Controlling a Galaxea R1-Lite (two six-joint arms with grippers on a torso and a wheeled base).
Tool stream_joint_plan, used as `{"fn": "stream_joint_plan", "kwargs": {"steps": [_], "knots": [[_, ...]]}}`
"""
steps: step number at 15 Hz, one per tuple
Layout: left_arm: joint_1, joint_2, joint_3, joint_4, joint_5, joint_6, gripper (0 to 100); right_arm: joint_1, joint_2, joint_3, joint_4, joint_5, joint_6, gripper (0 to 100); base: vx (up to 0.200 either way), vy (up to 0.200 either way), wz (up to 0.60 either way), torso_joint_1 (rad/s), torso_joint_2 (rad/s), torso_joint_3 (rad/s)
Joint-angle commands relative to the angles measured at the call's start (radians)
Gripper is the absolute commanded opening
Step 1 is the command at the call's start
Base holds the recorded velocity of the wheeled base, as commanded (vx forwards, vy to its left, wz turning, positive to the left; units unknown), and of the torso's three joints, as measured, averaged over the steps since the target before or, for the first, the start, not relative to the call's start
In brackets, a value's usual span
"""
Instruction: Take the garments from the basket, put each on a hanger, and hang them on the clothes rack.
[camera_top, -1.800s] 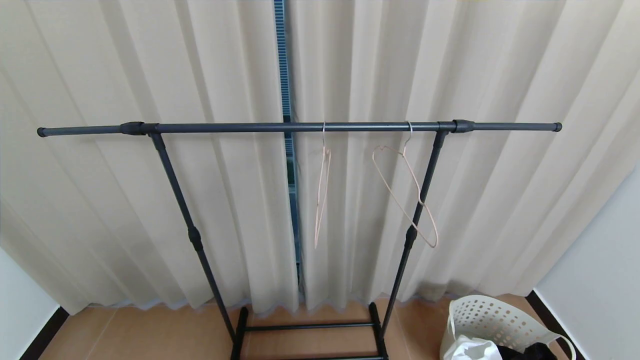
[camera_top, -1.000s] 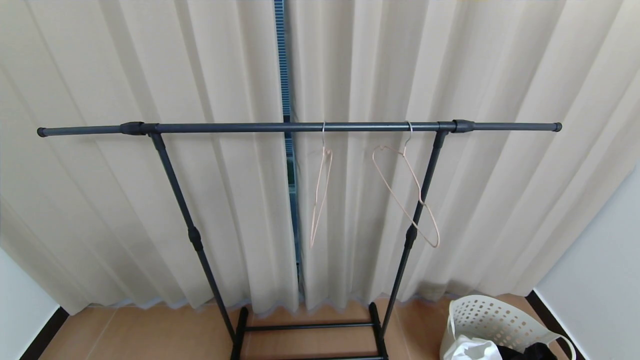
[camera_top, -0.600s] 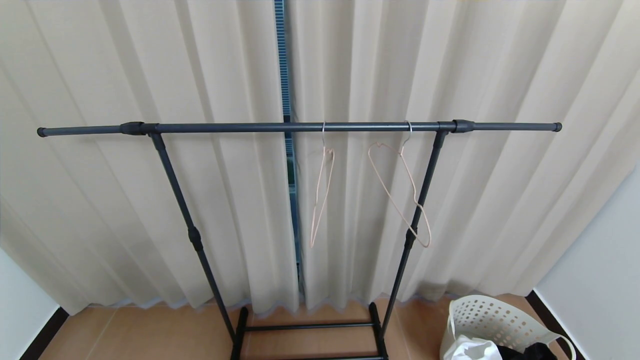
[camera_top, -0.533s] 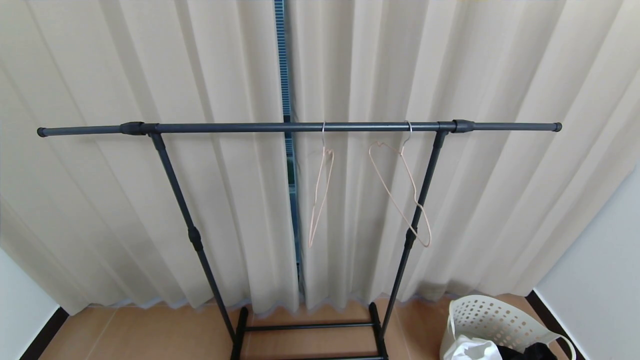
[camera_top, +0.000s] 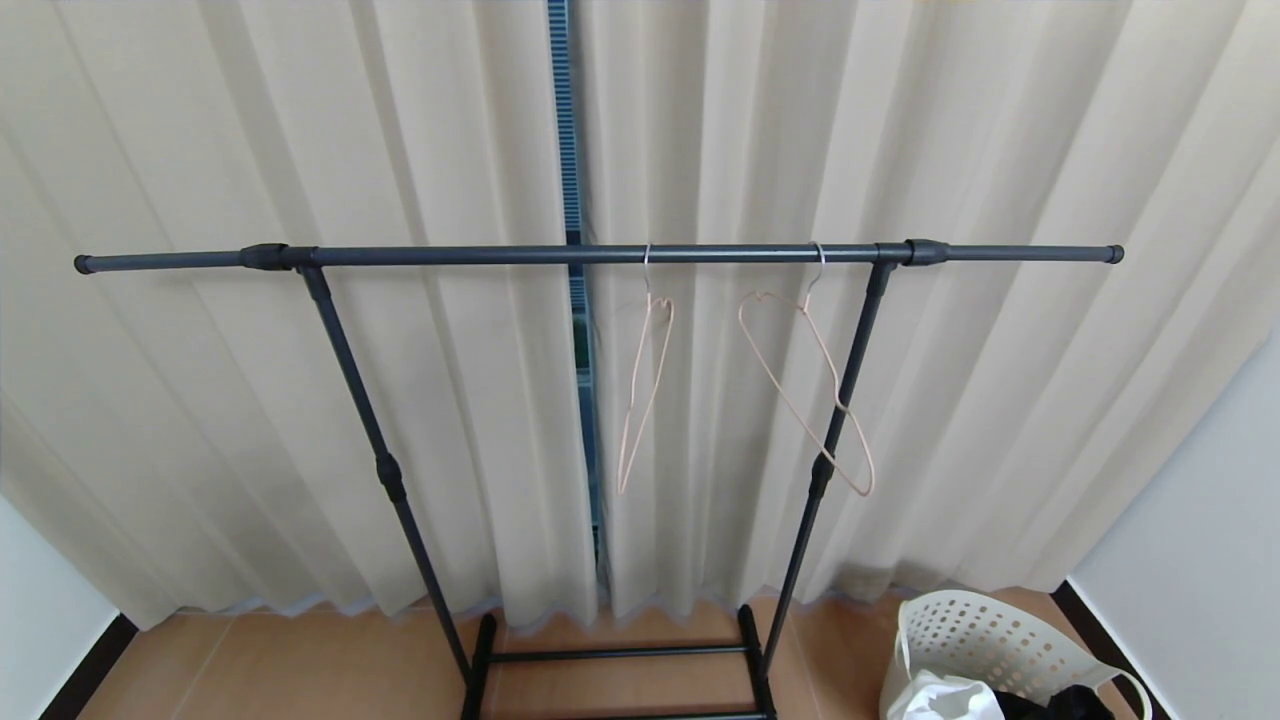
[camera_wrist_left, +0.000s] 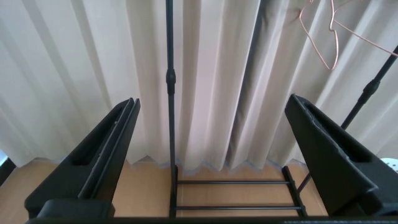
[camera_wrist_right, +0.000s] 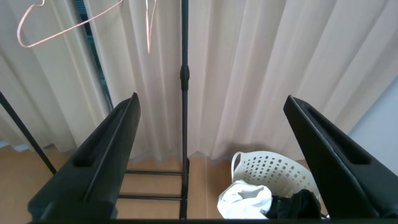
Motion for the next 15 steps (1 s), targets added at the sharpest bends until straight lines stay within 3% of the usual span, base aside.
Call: {"fn": "stream_joint_plan", "kwargs": {"steps": [1, 7, 15], "knots": [[0.000, 0.001, 0.000, -0.001, 0.000, 0.001, 100, 0.000, 0.001, -0.002, 0.002, 0.001, 0.000, 100, 0.000, 0.000, 0.00, 0.000, 0.00, 0.000], [0.000, 0.001, 0.000, -0.001, 0.000, 0.001, 100, 0.000, 0.001, -0.002, 0.006, 0.004, -0.007, 100, 0.000, 0.000, 0.00, -0.011, 0.02, 0.013], [0.000, 0.001, 0.000, 0.001, 0.000, -0.001, 100, 0.000, 0.001, -0.002, 0.005, 0.004, -0.007, 100, 0.000, 0.000, 0.00, -0.148, 0.34, 0.185]]}}
